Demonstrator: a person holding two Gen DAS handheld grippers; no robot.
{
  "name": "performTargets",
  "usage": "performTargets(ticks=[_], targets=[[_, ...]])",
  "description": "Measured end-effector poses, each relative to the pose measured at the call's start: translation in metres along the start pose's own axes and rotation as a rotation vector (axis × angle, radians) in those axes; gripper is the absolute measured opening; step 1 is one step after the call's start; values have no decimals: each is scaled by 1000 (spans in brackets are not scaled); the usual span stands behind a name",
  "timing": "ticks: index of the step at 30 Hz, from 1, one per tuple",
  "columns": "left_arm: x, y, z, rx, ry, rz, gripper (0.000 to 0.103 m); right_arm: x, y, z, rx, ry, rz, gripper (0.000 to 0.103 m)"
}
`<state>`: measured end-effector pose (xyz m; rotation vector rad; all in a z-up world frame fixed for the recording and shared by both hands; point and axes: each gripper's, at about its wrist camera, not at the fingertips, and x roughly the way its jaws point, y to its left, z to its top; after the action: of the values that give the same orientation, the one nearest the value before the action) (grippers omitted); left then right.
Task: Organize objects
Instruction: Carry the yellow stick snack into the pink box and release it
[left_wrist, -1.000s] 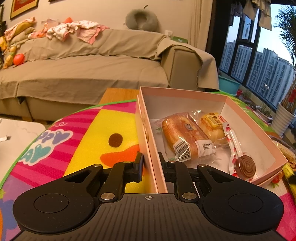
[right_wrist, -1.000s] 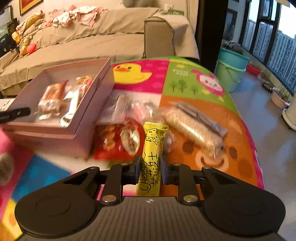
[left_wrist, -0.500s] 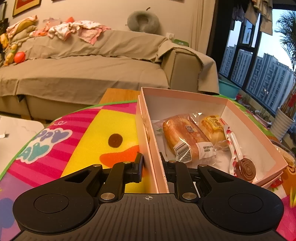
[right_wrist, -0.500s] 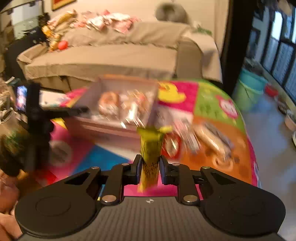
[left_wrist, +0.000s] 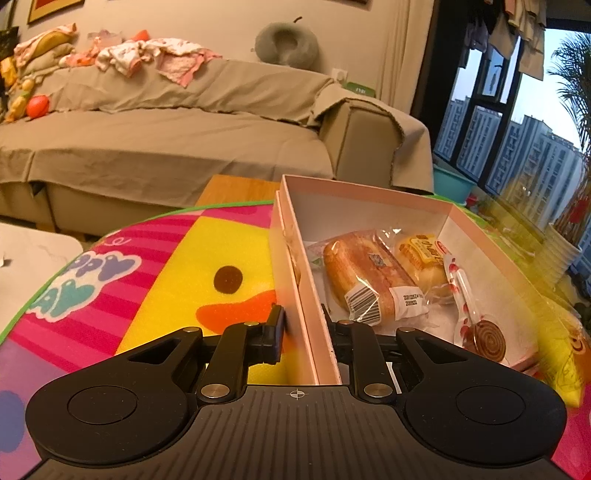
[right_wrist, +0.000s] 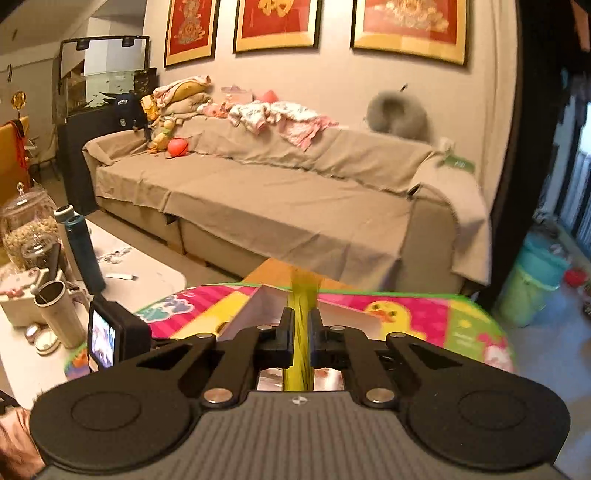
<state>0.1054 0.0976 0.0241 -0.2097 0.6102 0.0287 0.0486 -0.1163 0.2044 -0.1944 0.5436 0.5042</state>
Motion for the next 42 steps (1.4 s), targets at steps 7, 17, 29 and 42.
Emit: performTargets(ticks=[7,17,29,42], targets=[[1,1,0,-5,-2,-6,20,53,2,1,41,53,27,7],[1,1,0,-6,-3,-6,20,77,-6,-43,123,213,181,59],[1,1,0,-6,-3,-6,20,100,16,-52,22,181,131,18],[1,2,0,-6,-3,-6,20,163,-19,-21,172,190,61,18]])
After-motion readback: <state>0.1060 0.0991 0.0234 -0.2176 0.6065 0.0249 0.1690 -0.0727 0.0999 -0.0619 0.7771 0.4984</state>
